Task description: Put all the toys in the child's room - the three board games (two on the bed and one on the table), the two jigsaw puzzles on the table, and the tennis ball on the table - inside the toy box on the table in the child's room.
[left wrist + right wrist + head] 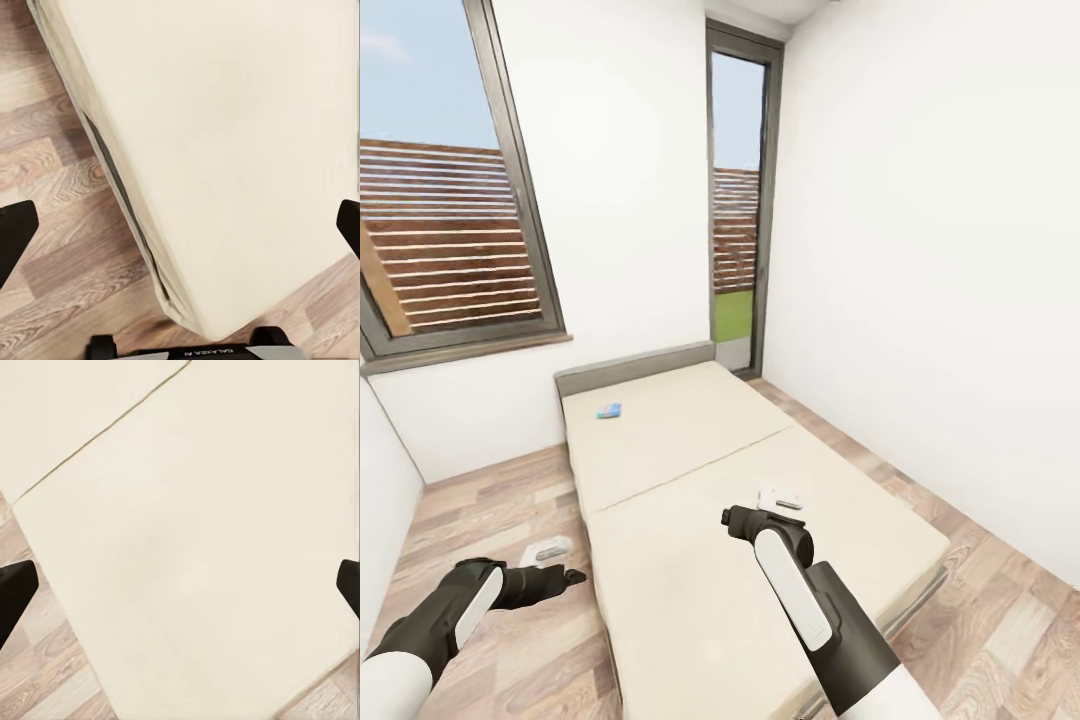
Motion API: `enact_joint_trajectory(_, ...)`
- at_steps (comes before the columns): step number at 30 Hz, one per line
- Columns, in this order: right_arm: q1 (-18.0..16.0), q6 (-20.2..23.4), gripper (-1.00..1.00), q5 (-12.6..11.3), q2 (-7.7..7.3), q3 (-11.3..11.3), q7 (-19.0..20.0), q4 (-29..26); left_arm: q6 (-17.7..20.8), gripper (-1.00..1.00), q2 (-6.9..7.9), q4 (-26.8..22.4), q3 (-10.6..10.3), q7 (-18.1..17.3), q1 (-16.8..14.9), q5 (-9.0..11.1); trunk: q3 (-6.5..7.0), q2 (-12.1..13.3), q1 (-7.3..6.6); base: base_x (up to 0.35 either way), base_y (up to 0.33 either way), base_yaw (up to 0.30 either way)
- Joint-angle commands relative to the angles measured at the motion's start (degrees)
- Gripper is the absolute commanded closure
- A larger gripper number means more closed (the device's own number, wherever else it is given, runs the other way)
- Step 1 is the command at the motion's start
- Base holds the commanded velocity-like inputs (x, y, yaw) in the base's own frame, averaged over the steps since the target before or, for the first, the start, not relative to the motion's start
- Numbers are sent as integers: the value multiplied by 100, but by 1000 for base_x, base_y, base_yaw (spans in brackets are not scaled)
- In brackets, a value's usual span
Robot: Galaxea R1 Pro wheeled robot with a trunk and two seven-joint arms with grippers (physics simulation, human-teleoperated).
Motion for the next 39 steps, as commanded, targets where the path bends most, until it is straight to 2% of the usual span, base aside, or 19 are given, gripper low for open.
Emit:
enact_joint_trajectory(1, -9, 10, -100, -47, 0, 7, -54, -4, 24, -100, 7, -8, -19, -1, -4, 22, -14, -14, 4, 6, 14, -276)
enact_joint_trajectory(39, -9, -14, -100, -52, 0, 11, -54, -3, 26, -100, 7, -8, -15, -1, -3, 22, -14, -14, 4, -7, 88, -277)
